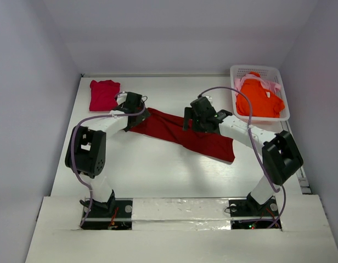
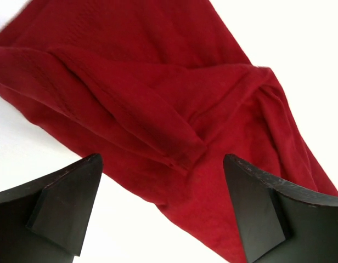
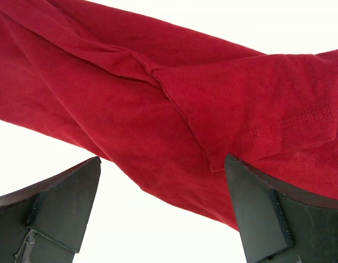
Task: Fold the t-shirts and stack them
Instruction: Fold the tshirt
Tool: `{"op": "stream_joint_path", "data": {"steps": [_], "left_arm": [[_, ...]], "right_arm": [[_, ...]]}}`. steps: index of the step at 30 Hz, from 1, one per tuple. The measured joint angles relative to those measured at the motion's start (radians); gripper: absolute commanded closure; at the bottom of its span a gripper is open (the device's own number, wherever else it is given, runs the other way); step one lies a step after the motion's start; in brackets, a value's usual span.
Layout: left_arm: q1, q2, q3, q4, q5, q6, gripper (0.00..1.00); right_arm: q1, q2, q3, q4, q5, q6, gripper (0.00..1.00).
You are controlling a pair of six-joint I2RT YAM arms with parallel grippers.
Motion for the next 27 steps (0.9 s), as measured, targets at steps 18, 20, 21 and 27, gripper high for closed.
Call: {"op": "stream_joint_path", "data": {"steps": [18, 20, 21, 27], "left_arm": [[0.014, 0.032, 0.000, 0.006, -0.003, -0.008, 0.67], [0.014, 0.033, 0.000, 0.006, -0.002, -0.009, 0.68], [0.014, 0.033, 0.000, 0.007, -0.003, -0.008, 0.69], [0.014, 0.033, 0.000, 0.007, -0.007, -0.010, 0.89]], "right_arm": [[0.000, 0.000, -0.006, -0.001, 0.000, 0.001, 0.00], [0.000, 0.000, -0.006, -0.001, 0.000, 0.001, 0.00], [0.000, 0.000, -0.006, -0.001, 0.000, 0.001, 0.00], [0.000, 0.000, -0.006, -0.001, 0.000, 0.001, 0.00]]}}
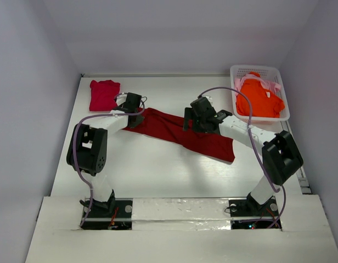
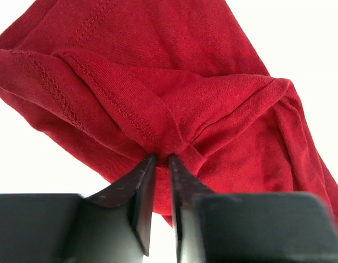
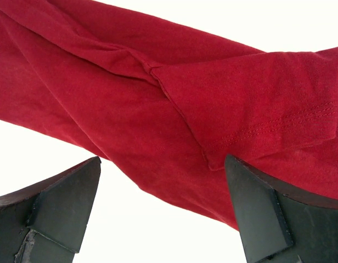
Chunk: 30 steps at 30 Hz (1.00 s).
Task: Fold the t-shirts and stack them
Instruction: Fold the tshirt
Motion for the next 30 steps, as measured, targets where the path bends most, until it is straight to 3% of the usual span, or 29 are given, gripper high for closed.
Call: {"op": "stream_joint_path", "data": {"steps": [4, 22, 30], "left_arm": [[0.000, 0.000, 0.000, 0.000, -0.009, 0.001, 1.00], [0.000, -0.008, 0.000, -0.001, -0.068, 0.022, 1.00], [-0.011, -0.100, -0.012, 0.000, -0.147, 0.025, 1.00]], "right_arm": [[0.000, -0.001, -0.006, 0.001, -0.001, 0.000, 0.00], [0.000, -0.004, -0.012, -0.001, -0.011, 0.006, 0.01], [0.000, -0.020, -0.028, 0.000, -0.025, 0.017, 0.01]]}}
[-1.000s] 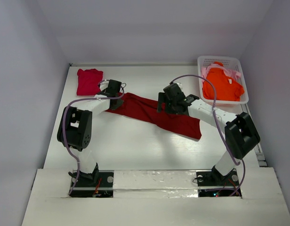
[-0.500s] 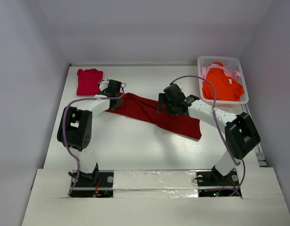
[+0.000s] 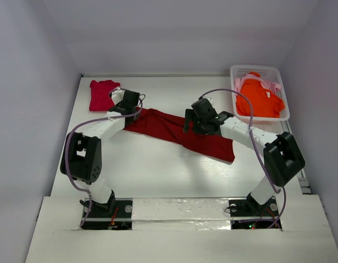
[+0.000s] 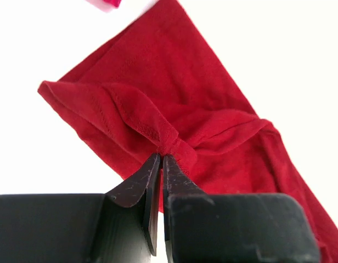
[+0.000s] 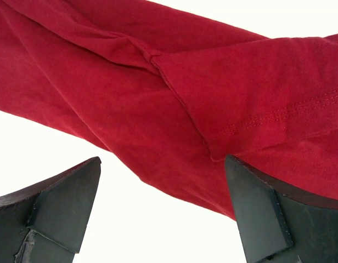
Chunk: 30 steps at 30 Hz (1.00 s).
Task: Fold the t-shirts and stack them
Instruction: Fold the tshirt
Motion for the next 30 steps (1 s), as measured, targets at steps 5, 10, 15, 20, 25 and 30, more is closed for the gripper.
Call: {"op": "stream_joint_path", "data": {"steps": [5, 10, 15, 20, 25, 30], "left_arm": [[-0.005, -0.028, -0.001, 0.008, -0.025, 0.006, 1.00], [-0.011, -0.028, -0.002, 0.007, -0.029, 0.016, 1.00], [-0.012, -0.028, -0.003, 0.008, -0.038, 0.024, 1.00], [-0.012, -0.030, -0.015, 0.017, -0.051, 0.031, 1.00], [-0.008, -0.028, -0.013, 0.021, -0.061, 0.032, 1.00], [0.010, 0.000, 0.045, 0.023, -0.060, 0.045, 1.00]], "right_arm": [[0.000, -0.005, -0.004, 0.002, -0.003, 0.006, 0.01], [0.000, -0.029, -0.027, 0.002, -0.004, 0.009, 0.01], [0.000, -0.049, -0.038, 0.003, -0.006, 0.014, 0.01], [0.000, -0.084, -0.077, 0.006, -0.010, 0.027, 0.02], [0.000, -0.168, -0.137, 0.000, -0.011, 0.051, 0.02], [0.000, -0.246, -0.153, -0.019, -0.001, 0.071, 0.02]]}}
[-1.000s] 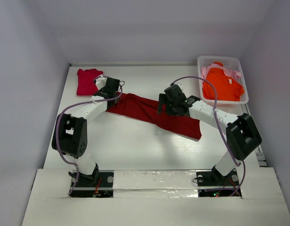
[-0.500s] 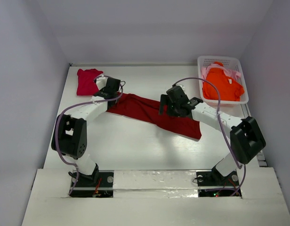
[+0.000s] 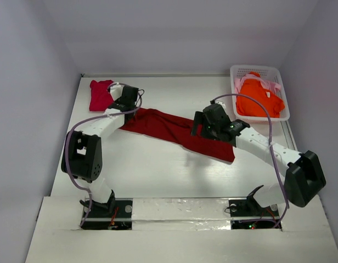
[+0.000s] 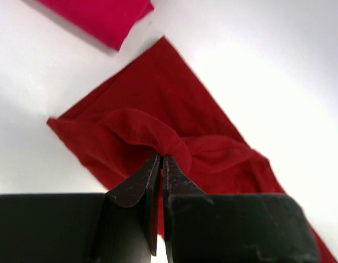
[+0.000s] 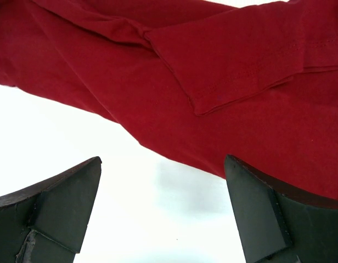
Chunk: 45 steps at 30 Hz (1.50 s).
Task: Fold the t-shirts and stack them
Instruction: Fold the tshirt
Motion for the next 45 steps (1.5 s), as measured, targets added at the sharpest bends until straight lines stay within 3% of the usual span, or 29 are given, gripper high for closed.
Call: {"op": "stream_joint_path", "data": {"steps": [12, 45], "left_arm": [[0.103, 0.039, 0.031, 0.044, 0.012, 0.063, 1.00], [0.104, 0.113, 0.090, 0.213, 0.187, 0.209, 1.00]], "right_arm": [[0.000, 0.016, 0.000, -0.006, 0.001, 0.014, 0.02], [0.004, -0.020, -0.031, -0.023, -0.005, 0.053, 0.03]]}}
